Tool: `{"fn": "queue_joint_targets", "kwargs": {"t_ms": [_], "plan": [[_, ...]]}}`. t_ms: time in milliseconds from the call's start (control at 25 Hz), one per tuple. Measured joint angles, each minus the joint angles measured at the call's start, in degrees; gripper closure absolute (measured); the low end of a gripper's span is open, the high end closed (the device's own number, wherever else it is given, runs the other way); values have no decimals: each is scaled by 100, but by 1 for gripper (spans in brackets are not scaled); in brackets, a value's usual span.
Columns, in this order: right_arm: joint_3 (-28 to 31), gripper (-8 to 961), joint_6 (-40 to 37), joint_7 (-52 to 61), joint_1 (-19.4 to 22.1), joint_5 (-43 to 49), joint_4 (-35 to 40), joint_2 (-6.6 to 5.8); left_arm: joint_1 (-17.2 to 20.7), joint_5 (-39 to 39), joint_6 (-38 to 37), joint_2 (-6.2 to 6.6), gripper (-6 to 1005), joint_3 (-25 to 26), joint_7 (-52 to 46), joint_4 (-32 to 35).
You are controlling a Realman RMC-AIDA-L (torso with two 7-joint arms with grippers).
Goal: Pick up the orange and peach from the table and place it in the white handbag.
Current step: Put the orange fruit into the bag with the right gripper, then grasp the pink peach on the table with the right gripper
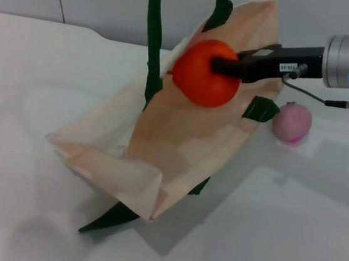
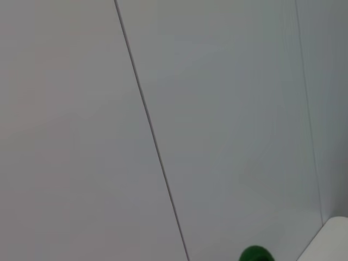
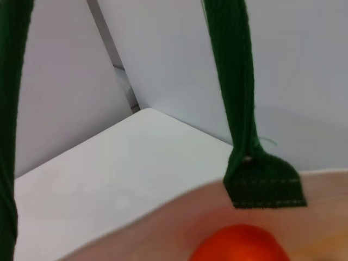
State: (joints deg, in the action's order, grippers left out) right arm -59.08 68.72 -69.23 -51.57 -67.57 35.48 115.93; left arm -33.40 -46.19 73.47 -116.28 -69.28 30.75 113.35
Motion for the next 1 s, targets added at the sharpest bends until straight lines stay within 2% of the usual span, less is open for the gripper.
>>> {"fn": "queue_joint_targets", "kwargs": {"t_ms": [200,680,840,1000], "plan": [[36,768,-55,13,-28,4,-95,-7,1,15,0,0,879,9,-8,48],[8,276,-62,27,-207,19,-328,-21,56,320,1,0,879,4,-166,82],[43,118,-30,192,-180,142,-331,-125,105,365,1,0,879,25,-176,82],[57,119,45,558,-132,518,-307,-317,193,516,0,0,879,43,-224,82]]}}
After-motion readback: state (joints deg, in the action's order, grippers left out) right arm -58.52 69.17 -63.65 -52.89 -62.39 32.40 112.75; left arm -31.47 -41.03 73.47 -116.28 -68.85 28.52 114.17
